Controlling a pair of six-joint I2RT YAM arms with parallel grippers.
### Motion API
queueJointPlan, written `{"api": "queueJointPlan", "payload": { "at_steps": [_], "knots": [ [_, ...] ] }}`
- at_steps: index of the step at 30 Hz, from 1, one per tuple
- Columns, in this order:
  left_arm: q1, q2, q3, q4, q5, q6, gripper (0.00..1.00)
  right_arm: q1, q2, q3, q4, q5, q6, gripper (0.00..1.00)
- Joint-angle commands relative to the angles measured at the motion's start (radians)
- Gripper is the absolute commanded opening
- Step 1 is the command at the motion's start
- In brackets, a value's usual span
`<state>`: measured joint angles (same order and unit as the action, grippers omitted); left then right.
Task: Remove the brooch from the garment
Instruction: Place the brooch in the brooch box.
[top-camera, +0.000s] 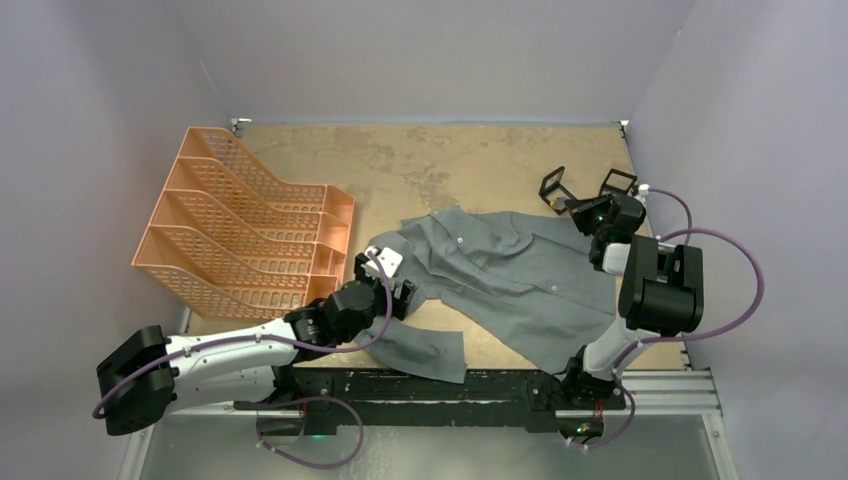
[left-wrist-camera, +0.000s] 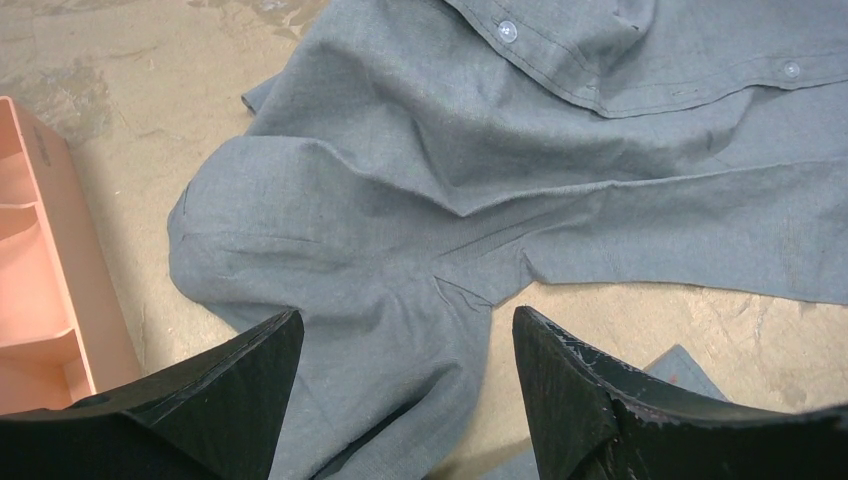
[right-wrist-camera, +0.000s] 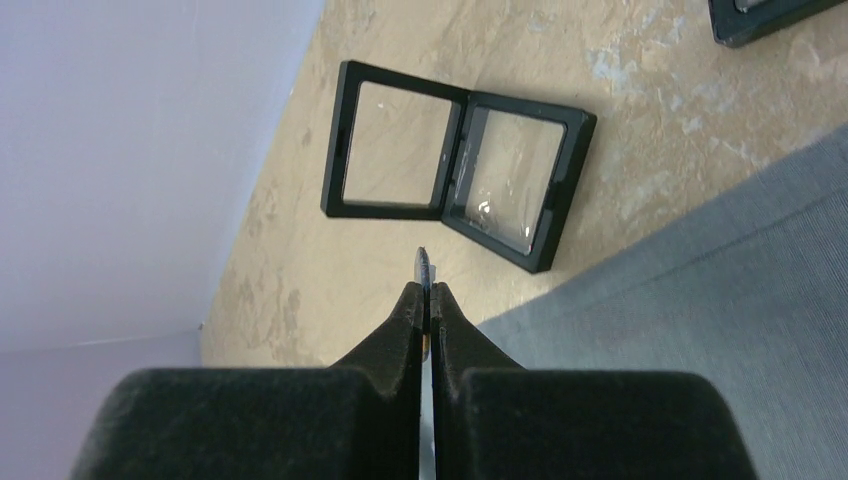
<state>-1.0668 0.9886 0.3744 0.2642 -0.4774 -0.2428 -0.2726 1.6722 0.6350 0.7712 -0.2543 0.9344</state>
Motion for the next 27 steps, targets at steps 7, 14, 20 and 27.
{"api": "queueJointPlan", "payload": {
  "at_steps": [7, 14, 20, 27],
  "knots": [
    [0.003, 0.011, 0.032, 0.009, 0.003, 0.008, 0.75, -0.003, 0.119, 0.147, 0.055, 0.027, 0.052, 0.00],
    [0.004, 0.019, 0.038, -0.002, 0.013, 0.009, 0.75, -0.004, 0.179, 0.202, 0.021, 0.046, 0.059, 0.00],
    [0.004, 0.018, 0.037, 0.000, 0.022, 0.007, 0.75, -0.003, 0.218, 0.231, -0.004, 0.045, 0.054, 0.00],
    [0.003, 0.019, 0.037, -0.002, 0.026, 0.007, 0.75, -0.003, 0.251, 0.233, 0.021, 0.038, 0.065, 0.00]
  ]
}}
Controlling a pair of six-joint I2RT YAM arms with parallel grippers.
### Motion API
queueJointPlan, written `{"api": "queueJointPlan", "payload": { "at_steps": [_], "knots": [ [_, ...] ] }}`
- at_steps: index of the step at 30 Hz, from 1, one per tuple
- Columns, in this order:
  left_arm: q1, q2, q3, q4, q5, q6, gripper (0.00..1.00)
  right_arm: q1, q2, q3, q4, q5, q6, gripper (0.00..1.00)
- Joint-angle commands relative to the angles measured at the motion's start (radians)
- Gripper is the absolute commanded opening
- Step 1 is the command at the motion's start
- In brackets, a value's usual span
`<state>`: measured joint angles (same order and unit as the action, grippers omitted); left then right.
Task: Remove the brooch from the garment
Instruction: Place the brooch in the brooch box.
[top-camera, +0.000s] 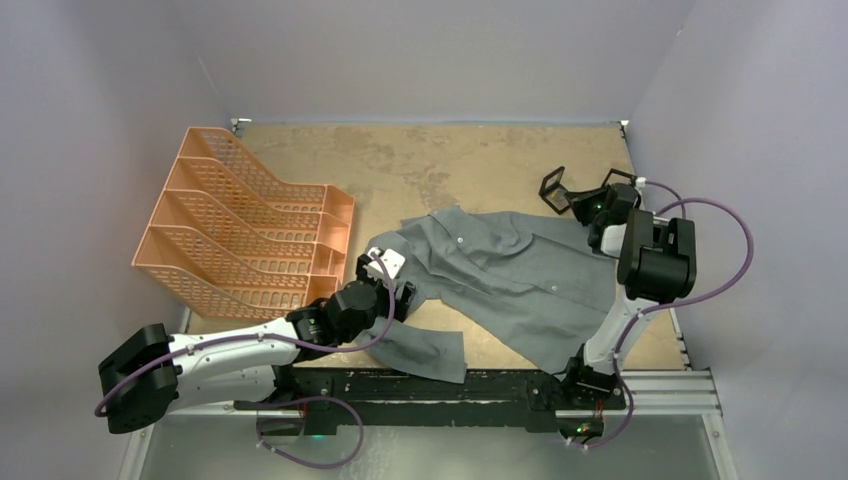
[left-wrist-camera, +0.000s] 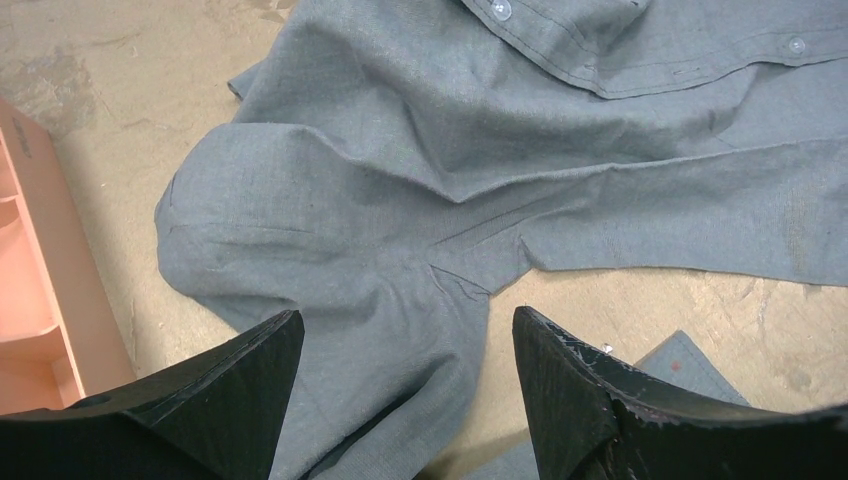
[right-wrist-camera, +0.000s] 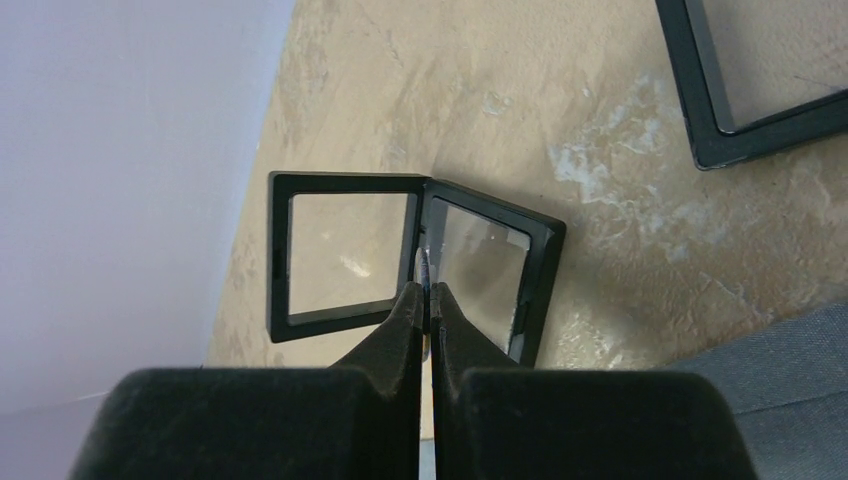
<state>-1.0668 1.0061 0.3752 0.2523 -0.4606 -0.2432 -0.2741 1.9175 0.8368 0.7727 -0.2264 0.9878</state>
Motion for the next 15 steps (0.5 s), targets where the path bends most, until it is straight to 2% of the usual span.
{"api": "queueJointPlan", "payload": {
  "at_steps": [1, 9, 12, 15],
  "knots": [
    [0.003, 0.001, 0.036, 0.011, 0.010, 0.007, 0.75, -0.001, 0.009, 0.030, 0.020, 0.013, 0.012, 0.00],
    [0.004, -0.002, 0.036, 0.010, 0.011, 0.006, 0.75, -0.002, 0.017, 0.030, 0.012, 0.017, 0.011, 0.03],
    [0.004, -0.002, 0.035, 0.011, 0.014, 0.007, 0.75, -0.002, 0.018, 0.032, 0.008, 0.015, 0.002, 0.09],
    [0.003, -0.006, 0.036, 0.008, 0.014, 0.007, 0.75, -0.002, 0.013, 0.043, -0.005, 0.013, -0.015, 0.21]
  ]
}}
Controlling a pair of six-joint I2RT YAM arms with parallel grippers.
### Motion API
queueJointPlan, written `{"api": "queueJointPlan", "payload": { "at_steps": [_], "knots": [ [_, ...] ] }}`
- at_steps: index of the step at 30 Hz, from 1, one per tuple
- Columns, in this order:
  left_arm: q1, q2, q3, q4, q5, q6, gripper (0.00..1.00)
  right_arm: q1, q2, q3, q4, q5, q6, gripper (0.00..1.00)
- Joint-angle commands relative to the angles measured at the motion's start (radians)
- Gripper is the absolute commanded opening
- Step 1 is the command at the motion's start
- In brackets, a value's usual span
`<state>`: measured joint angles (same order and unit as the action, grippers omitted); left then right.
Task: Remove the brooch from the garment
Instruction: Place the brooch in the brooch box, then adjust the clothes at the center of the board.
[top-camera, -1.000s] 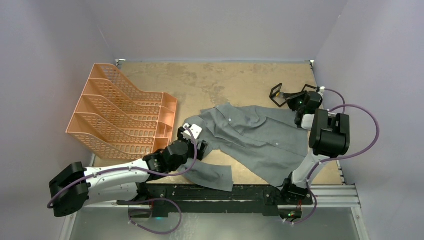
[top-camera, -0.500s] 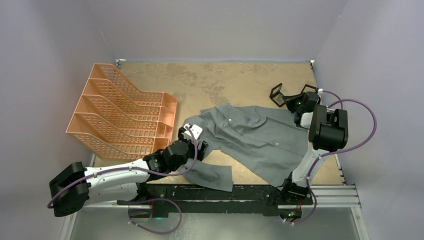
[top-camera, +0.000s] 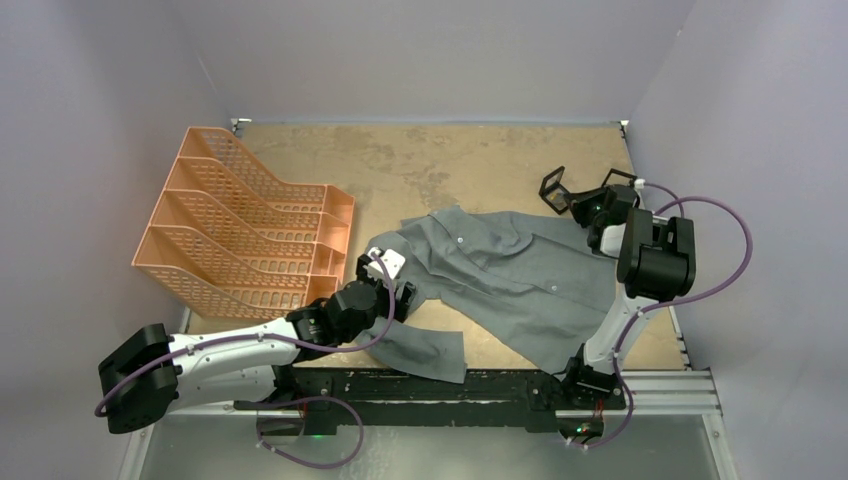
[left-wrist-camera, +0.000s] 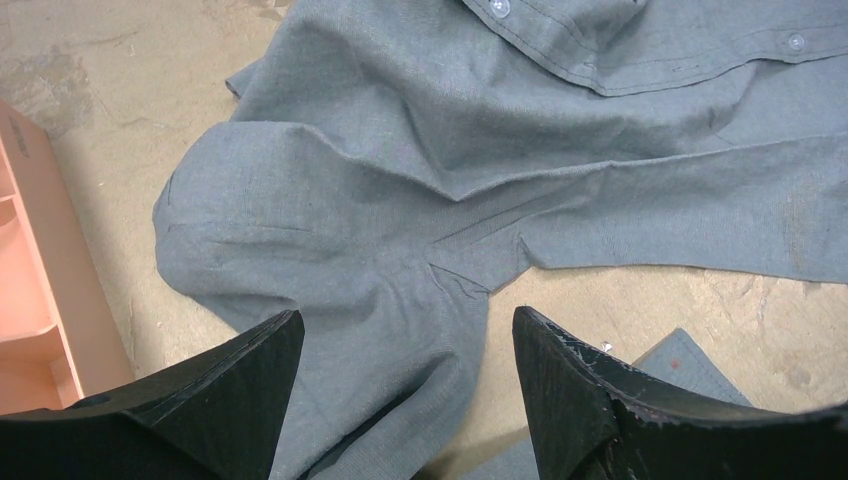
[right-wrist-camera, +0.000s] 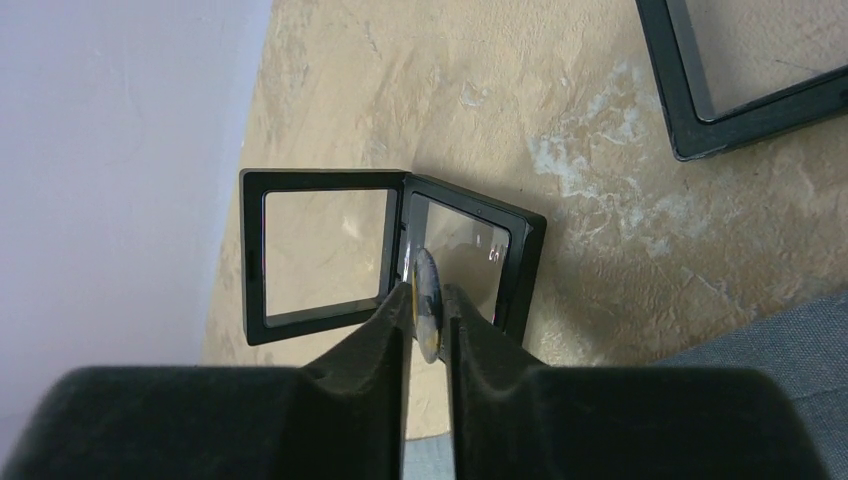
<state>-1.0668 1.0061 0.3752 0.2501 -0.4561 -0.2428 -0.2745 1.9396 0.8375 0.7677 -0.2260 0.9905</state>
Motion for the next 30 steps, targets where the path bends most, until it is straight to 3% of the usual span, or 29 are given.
{"api": "queueJointPlan", "payload": {
  "at_steps": [1, 16, 19, 20, 21, 30],
  "knots": [
    [0.004, -0.009, 0.036, 0.010, 0.010, 0.006, 0.75, -0.001, -0.012, 0.047, -0.009, 0.015, -0.026, 0.24],
    [0.002, -0.046, 0.027, 0.004, 0.007, 0.003, 0.75, 0.000, -0.129, 0.103, -0.218, 0.057, -0.174, 0.54],
    [0.004, -0.043, 0.027, 0.003, 0.003, 0.004, 0.75, 0.007, -0.187, 0.102, -0.284, 0.060, -0.242, 0.69],
    [0.003, -0.041, 0.027, 0.003, 0.000, 0.004, 0.75, 0.014, -0.213, 0.100, -0.308, 0.061, -0.271, 0.89],
    [0.003, -0.036, 0.028, 0.004, -0.004, 0.003, 0.75, 0.023, -0.237, 0.096, -0.332, 0.062, -0.303, 0.98],
    [0.004, -0.001, 0.026, 0.031, -0.041, -0.020, 0.75, 0.206, -0.477, 0.050, -0.472, 0.027, -0.607, 0.98]
  ]
}}
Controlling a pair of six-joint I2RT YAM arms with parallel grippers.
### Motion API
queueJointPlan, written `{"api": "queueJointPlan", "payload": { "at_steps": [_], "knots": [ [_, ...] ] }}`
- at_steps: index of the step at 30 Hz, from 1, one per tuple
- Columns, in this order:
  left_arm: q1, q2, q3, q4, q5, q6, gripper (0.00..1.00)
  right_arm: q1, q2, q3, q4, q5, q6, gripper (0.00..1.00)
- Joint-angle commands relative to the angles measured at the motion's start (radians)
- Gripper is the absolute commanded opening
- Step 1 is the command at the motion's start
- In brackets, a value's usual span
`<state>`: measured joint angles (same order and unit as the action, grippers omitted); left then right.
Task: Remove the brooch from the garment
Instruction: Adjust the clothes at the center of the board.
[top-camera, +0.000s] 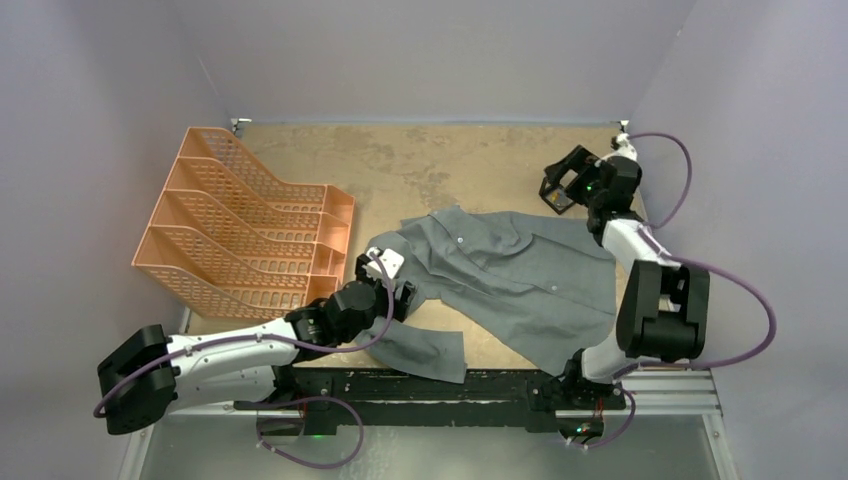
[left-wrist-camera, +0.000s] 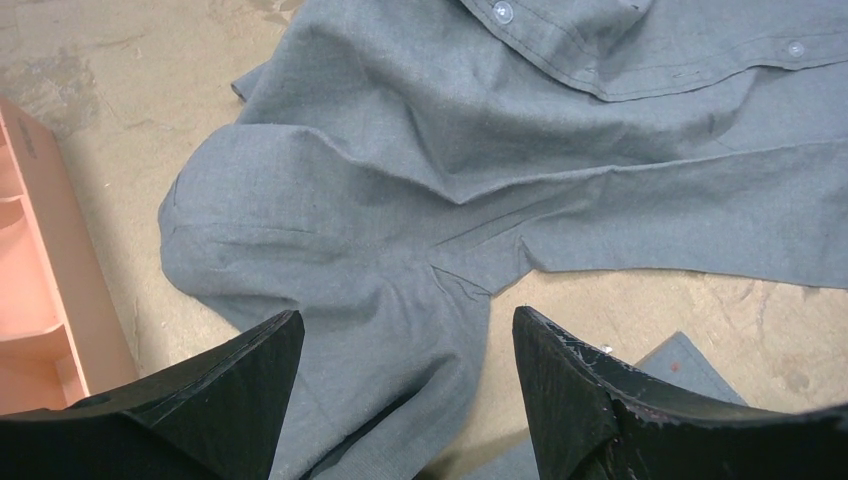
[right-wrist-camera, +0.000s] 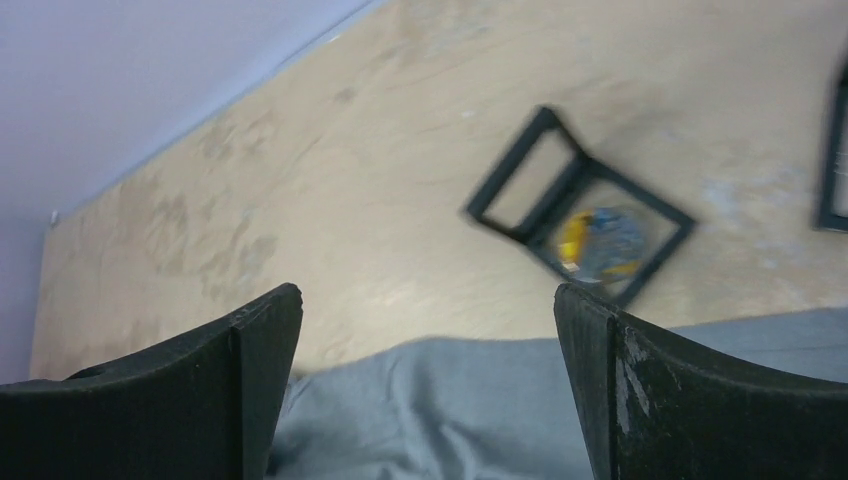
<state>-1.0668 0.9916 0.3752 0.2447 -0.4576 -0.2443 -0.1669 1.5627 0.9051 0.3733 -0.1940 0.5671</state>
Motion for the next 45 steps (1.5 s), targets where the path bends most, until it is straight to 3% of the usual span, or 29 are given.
{"api": "queueJointPlan", "payload": {
  "at_steps": [1, 7, 11, 16, 27, 30, 32, 39, 45],
  "knots": [
    [0.005, 0.019, 0.024, 0.040, -0.052, -0.026, 0.75, 0.122, -0.118, -0.018, -0.088, -0.006, -0.201, 0.98],
    [0.010, 0.040, 0.045, 0.002, -0.063, -0.106, 0.75, 0.302, -0.216, -0.015, -0.123, -0.008, -0.295, 0.97],
    [0.031, 0.048, 0.055, -0.020, -0.057, -0.156, 0.76, 0.408, -0.231, -0.010, -0.127, -0.024, -0.317, 0.89],
    [0.126, 0.087, 0.059, -0.029, 0.056, -0.249, 0.76, 0.516, -0.185, -0.014, -0.109, -0.034, -0.322, 0.81],
    [0.175, 0.089, 0.132, -0.108, 0.094, -0.273, 0.76, 0.592, -0.107, -0.166, -0.007, -0.081, -0.359, 0.56],
    [0.174, 0.115, 0.171, -0.122, 0.101, -0.271, 0.76, 0.624, -0.114, -0.215, 0.002, -0.061, -0.362, 0.38],
    [0.174, 0.135, 0.211, -0.131, 0.106, -0.270, 0.76, 0.641, -0.128, -0.260, 0.019, -0.059, -0.353, 0.32],
    [0.192, 0.232, 0.388, -0.167, 0.114, -0.228, 0.76, 0.715, -0.134, -0.398, 0.064, -0.074, -0.286, 0.33],
    [0.226, 0.398, 0.543, -0.179, 0.160, -0.203, 0.77, 0.755, -0.149, -0.448, 0.067, -0.062, -0.187, 0.48]
  ]
}}
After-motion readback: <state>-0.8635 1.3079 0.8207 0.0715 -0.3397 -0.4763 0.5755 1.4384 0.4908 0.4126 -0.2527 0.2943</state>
